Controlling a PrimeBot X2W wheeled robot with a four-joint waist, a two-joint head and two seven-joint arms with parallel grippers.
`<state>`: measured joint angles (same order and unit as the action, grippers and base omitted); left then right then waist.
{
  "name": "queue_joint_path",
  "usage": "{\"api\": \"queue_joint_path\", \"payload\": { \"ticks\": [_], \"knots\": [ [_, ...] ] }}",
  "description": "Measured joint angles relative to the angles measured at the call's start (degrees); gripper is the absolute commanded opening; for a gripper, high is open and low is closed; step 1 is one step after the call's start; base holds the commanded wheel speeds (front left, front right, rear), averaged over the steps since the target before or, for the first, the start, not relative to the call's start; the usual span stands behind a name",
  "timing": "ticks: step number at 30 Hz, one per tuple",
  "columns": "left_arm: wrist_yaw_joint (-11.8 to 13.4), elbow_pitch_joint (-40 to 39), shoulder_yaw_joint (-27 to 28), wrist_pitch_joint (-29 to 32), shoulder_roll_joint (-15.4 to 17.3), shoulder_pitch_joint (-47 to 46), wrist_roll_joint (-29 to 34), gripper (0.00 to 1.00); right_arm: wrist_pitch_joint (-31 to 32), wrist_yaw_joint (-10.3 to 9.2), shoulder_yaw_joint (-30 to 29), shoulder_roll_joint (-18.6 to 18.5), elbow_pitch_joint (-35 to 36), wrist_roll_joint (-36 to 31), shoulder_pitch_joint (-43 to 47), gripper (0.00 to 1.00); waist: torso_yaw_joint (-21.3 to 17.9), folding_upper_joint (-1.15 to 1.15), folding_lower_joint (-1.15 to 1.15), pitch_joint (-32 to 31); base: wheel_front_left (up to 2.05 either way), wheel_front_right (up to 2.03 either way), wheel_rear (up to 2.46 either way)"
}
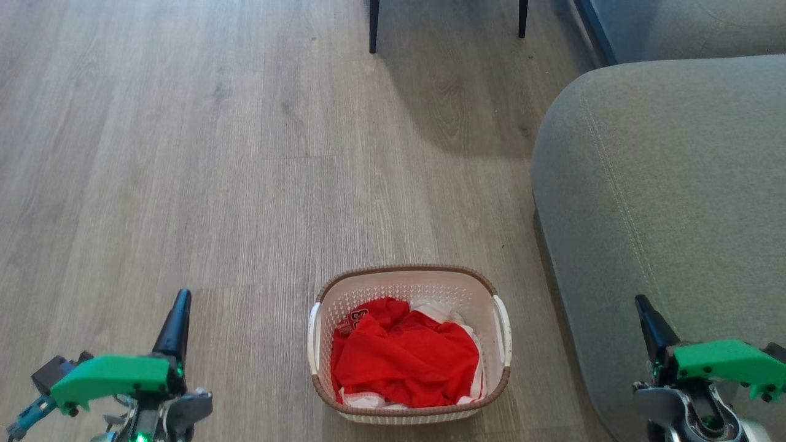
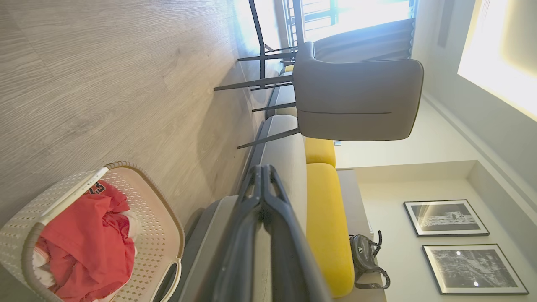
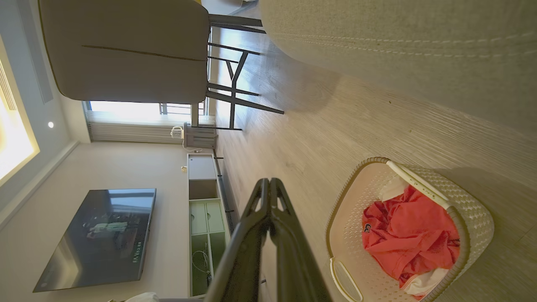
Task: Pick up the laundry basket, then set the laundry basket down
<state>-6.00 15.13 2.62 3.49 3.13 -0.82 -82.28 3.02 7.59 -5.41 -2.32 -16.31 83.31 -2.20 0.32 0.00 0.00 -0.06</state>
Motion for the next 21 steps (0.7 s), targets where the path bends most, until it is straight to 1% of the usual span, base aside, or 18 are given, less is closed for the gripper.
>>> {"api": "queue_joint_path", "payload": {
  "ticks": [7,8,13,15,21],
  "knots": [
    [-0.13,0.30,0.42,1.07,-0.08,-0.73,-4.56,0.00,1.22,-0.01,-0.48,0.00,0.00,4.13,-0.01,0.00,-0.15,0.00,0.00,0.12,0.00,0.00,0.00],
    [-0.51,0.38,0.57,1.23,-0.09,-0.76,-5.15,0.00,1.41,-0.01,-0.58,0.00,0.00,4.69,-0.02,0.00,-0.18,0.00,0.00,0.14,0.00,0.00,0.00],
    [-0.64,0.63,1.48,2.07,-0.14,-1.69,-8.38,0.00,2.11,-0.01,-1.07,0.00,0.07,7.68,-0.24,0.00,-0.29,0.00,0.00,0.22,0.00,0.00,0.00],
    [-1.10,0.63,1.59,2.42,-0.15,-2.22,-9.51,0.00,2.47,-0.01,-1.27,0.00,0.14,8.84,-0.51,0.00,-0.32,0.00,0.00,0.25,0.00,0.00,0.00],
    [-1.10,0.64,1.62,2.55,-0.23,-2.73,-10.05,0.00,2.47,-0.01,-1.48,-0.01,0.25,9.13,-1.19,0.00,-0.32,0.00,0.00,0.24,0.00,0.00,0.00]
  ]
}}
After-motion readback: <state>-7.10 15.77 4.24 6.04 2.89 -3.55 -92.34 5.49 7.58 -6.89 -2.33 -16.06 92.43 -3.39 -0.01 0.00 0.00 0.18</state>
